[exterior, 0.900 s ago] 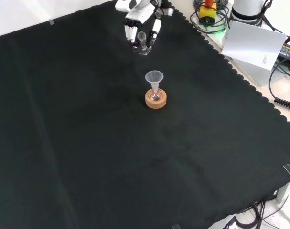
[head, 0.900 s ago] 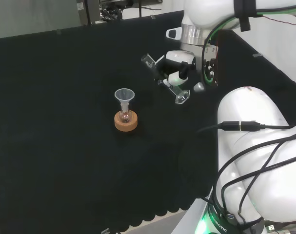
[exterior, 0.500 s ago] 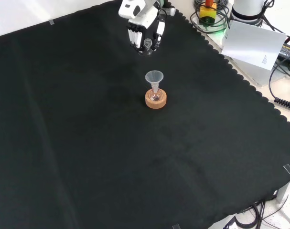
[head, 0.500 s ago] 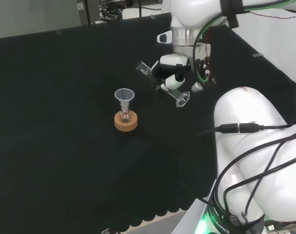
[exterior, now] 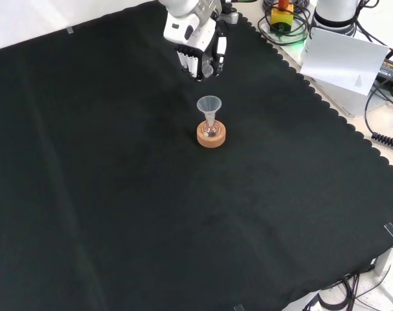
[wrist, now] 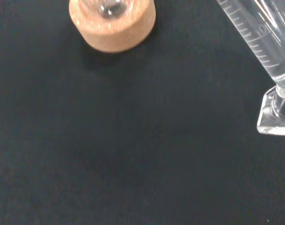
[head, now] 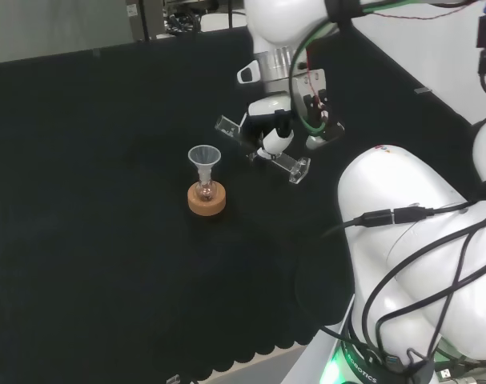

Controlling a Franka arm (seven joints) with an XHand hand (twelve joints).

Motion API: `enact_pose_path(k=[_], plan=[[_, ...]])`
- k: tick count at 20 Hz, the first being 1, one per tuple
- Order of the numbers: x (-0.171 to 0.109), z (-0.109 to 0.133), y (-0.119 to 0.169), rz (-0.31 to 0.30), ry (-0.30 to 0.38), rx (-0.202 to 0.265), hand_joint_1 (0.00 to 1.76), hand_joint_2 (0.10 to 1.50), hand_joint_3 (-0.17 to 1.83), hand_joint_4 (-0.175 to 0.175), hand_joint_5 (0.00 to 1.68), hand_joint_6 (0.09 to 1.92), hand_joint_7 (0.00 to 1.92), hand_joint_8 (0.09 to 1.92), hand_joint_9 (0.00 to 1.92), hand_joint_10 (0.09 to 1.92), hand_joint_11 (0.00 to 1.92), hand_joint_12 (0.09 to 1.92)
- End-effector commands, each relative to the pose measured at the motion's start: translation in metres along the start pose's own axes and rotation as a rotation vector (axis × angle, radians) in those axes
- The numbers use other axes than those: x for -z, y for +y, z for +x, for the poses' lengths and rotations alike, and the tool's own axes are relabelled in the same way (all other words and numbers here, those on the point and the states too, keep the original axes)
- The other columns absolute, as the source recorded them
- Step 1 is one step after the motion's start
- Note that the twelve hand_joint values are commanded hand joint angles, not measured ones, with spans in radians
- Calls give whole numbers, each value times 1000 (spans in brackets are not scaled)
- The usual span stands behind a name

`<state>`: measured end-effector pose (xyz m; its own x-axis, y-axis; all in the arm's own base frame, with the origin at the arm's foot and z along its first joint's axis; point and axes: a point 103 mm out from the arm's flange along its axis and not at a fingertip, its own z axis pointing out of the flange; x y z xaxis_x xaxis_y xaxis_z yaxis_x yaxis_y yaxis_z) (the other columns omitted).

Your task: Pour the water from the graduated cylinder into the round-bottom flask.

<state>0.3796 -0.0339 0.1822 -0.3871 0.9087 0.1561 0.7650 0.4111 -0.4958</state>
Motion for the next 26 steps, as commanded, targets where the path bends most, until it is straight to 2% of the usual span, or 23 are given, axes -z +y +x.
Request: enact_pose_path(k=[1, 8, 19, 26], plan=[[7, -6, -4, 142, -78, -76, 1245, 1148, -1, -175, 900, 1102, 935, 1100, 1361, 126, 1149, 863], [13, -1, -6, 197, -123, -85, 1248, 1142, -2, -175, 913, 1083, 949, 1080, 1375, 122, 1156, 860], [16, 9, 3, 324, -207, -94, 1249, 1139, -1, -175, 918, 1075, 955, 1072, 1383, 116, 1162, 855], [18, 12, 10, 400, -222, -102, 1250, 1138, -1, -175, 919, 1073, 956, 1071, 1386, 113, 1166, 852]])
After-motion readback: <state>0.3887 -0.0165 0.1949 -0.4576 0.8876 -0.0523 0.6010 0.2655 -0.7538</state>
